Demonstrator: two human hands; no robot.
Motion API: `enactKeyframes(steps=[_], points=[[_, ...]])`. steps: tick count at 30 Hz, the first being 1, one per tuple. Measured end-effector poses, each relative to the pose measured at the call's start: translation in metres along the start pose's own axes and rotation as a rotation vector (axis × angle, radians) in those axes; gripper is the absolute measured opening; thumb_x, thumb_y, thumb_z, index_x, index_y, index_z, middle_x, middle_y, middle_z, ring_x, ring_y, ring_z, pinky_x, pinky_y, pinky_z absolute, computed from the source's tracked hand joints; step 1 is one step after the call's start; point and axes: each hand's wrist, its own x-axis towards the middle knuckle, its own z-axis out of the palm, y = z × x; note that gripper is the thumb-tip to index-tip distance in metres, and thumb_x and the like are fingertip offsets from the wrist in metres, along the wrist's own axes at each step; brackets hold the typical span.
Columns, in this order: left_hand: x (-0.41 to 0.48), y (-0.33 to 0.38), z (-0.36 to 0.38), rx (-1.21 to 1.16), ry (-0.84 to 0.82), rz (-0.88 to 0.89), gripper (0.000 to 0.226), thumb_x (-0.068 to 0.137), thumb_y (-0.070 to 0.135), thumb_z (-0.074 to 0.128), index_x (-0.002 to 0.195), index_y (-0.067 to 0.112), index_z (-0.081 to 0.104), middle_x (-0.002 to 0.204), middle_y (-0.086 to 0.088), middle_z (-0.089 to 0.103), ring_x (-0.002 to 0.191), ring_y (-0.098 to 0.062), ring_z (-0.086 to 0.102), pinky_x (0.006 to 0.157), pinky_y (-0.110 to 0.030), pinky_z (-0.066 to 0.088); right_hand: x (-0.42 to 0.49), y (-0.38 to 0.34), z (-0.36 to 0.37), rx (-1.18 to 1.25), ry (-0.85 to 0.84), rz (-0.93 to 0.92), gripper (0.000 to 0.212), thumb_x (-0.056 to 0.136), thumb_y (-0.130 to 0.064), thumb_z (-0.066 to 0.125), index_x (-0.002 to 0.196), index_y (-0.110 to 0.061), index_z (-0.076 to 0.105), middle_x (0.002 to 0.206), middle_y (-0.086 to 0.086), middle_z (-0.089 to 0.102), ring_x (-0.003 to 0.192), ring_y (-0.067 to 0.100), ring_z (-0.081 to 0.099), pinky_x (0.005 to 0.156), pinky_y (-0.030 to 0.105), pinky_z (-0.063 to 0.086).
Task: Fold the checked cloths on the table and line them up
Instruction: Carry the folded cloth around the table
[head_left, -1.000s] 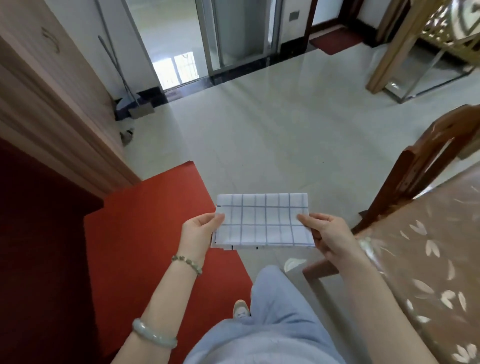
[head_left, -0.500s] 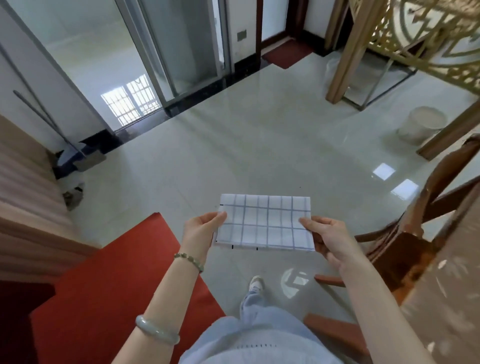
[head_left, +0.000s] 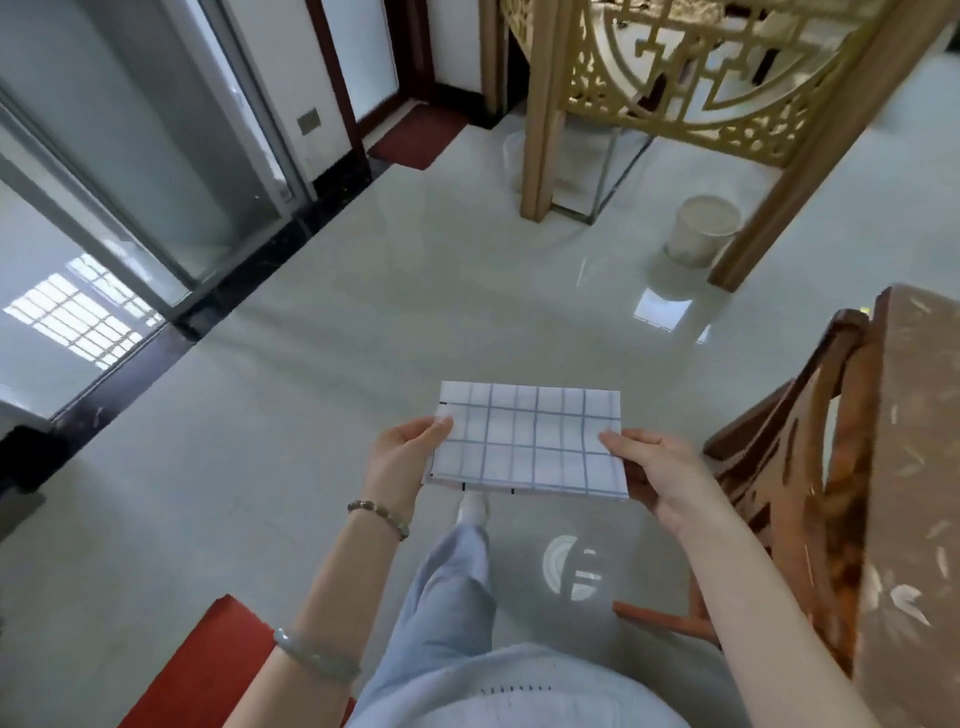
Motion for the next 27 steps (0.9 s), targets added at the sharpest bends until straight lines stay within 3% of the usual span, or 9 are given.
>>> enactKeyframes(steps=[5,9,13,17,20,22,27], points=[[0.102,0.058,0.039,0.076,-0.086,0.016,0.013,0.083,0.018,0.072,0.089,0.007,0.074,0.093,-0.013,0.074,0.083,-0.024,0.068,0.082,-0.037,0.054,0.059,-0.059,0.015,0.1,0.128,-0.043,0.008,0.082,-0.004,0.069,0.076,-0.004,0.064,0.053,0.001,0.066,0.044,0.009,0.062,0.042,0.014,0.045],[0.176,0.108,0.069,0.15,-0.178,0.022,0.027,0.074,0.027,0.075,0.092,0.007,0.074,0.097,-0.014,0.074,0.094,-0.029,0.069,0.09,-0.044,0.052,0.105,-0.106,0.026,0.161,0.198,-0.061,0.006,0.081,-0.005,0.07,0.078,-0.001,0.066,0.059,0.005,0.069,0.049,0.012,0.064,0.048,0.018,0.051],[0.232,0.144,0.106,0.218,-0.269,0.042,0.012,0.078,0.022,0.073,0.081,0.011,0.075,0.093,-0.015,0.074,0.087,-0.028,0.069,0.088,-0.048,0.052,0.14,-0.14,0.026,0.206,0.257,-0.077,0.006,0.082,-0.005,0.069,0.082,0.0,0.067,0.065,0.007,0.071,0.057,0.016,0.067,0.057,0.023,0.056],[0.273,0.166,0.146,0.248,-0.317,0.036,0.007,0.085,0.013,0.068,0.083,0.01,0.074,0.087,-0.01,0.075,0.085,-0.025,0.07,0.085,-0.041,0.054,0.168,-0.168,0.016,0.267,0.308,-0.094,0.006,0.084,-0.003,0.067,0.082,0.003,0.066,0.065,0.007,0.071,0.058,0.016,0.068,0.055,0.022,0.056],[0.306,0.176,0.182,0.286,-0.369,0.035,0.015,0.086,0.013,0.068,0.093,0.001,0.072,0.095,-0.016,0.073,0.092,-0.03,0.069,0.087,-0.041,0.054,0.194,-0.186,0.001,0.28,0.361,-0.093,0.013,0.082,-0.005,0.068,0.088,0.006,0.066,0.074,0.012,0.071,0.071,0.024,0.067,0.076,0.035,0.056],[0.327,0.18,0.21,0.293,-0.385,0.024,0.015,0.086,0.013,0.067,0.093,0.0,0.072,0.094,-0.016,0.073,0.088,-0.027,0.069,0.085,-0.039,0.054,0.212,-0.199,-0.012,0.292,0.403,-0.085,0.014,0.082,-0.006,0.07,0.089,0.005,0.068,0.079,0.014,0.072,0.077,0.026,0.067,0.082,0.039,0.054],[0.377,0.196,0.298,0.297,-0.441,0.007,0.01,0.086,0.011,0.067,0.088,0.002,0.071,0.094,-0.018,0.072,0.084,-0.025,0.067,0.082,-0.038,0.054,0.266,-0.246,-0.062,0.341,0.446,-0.092,0.009,0.082,-0.006,0.069,0.087,0.002,0.068,0.072,0.01,0.072,0.066,0.021,0.069,0.07,0.032,0.058]])
